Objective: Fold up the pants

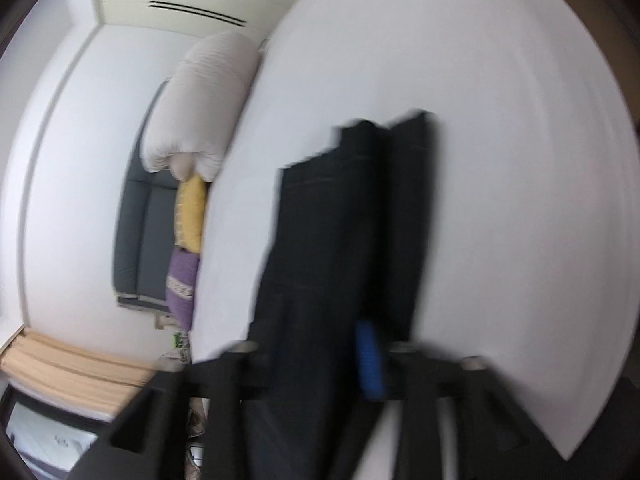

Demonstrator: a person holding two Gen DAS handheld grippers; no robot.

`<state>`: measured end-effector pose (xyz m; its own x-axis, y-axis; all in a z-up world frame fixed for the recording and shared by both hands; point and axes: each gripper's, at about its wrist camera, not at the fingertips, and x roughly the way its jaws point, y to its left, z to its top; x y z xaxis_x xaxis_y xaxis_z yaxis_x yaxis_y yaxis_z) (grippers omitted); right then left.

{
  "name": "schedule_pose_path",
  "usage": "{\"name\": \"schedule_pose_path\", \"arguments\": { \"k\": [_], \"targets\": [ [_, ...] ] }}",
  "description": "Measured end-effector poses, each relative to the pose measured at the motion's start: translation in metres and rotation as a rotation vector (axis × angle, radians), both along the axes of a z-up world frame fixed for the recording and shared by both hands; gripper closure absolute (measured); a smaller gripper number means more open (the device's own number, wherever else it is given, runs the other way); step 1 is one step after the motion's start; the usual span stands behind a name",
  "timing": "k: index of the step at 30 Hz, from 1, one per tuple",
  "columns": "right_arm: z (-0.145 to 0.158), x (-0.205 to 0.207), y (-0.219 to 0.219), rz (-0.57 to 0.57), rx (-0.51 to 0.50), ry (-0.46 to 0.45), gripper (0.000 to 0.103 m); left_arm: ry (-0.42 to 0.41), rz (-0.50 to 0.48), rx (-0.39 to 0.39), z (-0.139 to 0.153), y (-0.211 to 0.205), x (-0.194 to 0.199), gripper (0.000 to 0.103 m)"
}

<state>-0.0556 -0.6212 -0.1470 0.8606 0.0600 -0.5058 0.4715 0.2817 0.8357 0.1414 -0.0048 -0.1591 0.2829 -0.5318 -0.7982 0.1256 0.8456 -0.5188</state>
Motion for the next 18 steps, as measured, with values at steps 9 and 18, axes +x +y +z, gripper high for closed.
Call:
{"name": "schedule_pose_path", "arguments": {
  "k": [9, 18],
  "targets": [
    [0.011, 0.044, -0.025, -0.092, -0.011, 0.011, 0.046, 0.003, 0.004, 0.000, 0.000, 0.003, -0.001, 0.091],
    [-0.006, 0.008, -0.041, -0.099, -0.028, 0.078, 0.101, 0.006, 0.009, 0.011, 0.000, -0.002, 0.000, 0.091]
  ]
}}
